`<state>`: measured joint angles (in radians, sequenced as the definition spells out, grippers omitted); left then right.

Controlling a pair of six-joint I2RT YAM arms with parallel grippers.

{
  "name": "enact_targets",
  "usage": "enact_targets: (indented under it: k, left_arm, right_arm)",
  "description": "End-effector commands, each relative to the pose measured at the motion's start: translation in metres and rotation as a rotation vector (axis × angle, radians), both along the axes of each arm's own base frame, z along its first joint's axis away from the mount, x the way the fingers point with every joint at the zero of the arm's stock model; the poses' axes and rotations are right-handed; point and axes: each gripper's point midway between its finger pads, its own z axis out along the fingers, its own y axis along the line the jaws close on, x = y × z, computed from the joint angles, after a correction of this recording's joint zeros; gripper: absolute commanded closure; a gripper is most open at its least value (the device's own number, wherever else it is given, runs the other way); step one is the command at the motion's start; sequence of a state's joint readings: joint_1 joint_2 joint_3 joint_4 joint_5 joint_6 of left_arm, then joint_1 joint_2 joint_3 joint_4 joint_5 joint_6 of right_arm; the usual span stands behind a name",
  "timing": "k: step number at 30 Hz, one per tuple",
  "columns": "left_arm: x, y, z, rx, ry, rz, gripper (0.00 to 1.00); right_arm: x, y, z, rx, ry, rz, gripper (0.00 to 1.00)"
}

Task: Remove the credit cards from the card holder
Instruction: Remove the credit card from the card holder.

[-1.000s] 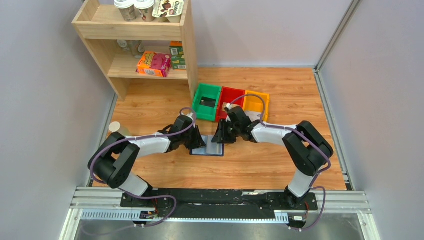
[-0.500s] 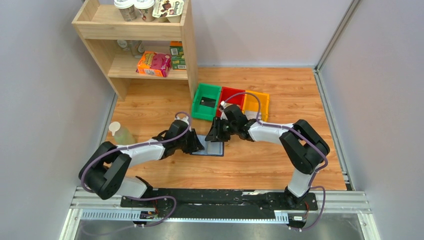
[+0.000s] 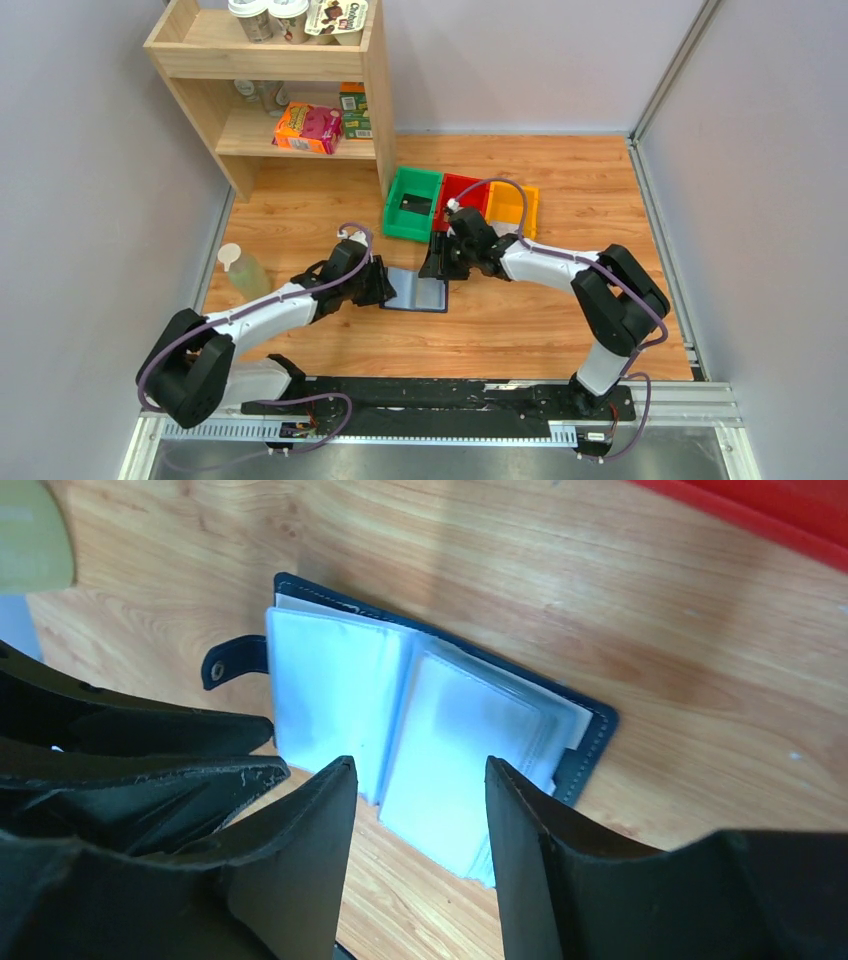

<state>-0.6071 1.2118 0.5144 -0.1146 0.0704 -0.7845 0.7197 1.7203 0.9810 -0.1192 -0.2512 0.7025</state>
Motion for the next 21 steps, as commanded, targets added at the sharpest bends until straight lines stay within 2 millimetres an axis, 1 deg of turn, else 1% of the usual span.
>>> enact_targets:
  k: [1,3,4,5,10,15,21]
  left_arm:
    - [0.008,0.011,-0.006,0.117,-0.013,-0.017,0.56]
    - [0.007,0.012,-0.013,0.138,0.009,-0.024,0.56]
    - [0.009,0.016,-0.015,0.16,0.005,-0.008,0.56]
    - [0.007,0.019,-0.019,0.174,0.019,-0.004,0.56]
    - [0.0,0.026,-0.029,0.196,0.052,0.012,0.63]
    - [-0.007,0.025,-0.035,0.181,0.077,0.014,0.7]
    - [-0.009,0.023,-0.036,0.162,0.087,0.015,0.75]
  right_arm:
    - [0.009,-0.009,0.01,-0.058,-0.062,-0.027,0.47]
    - [0.007,-0.006,0.01,-0.041,-0.055,-0.022,0.47]
    - [0.007,-0.004,0.009,-0.036,-0.054,-0.018,0.47]
    - [0.007,-0.003,0.01,-0.03,-0.053,-0.017,0.48]
    - [0.006,0.001,0.006,-0.034,-0.045,-0.006,0.49]
    - [0.007,-0.002,-0.001,-0.056,-0.035,-0.015,0.49]
    - [0.002,0.0,-0.008,-0.065,-0.016,-0.003,0.5]
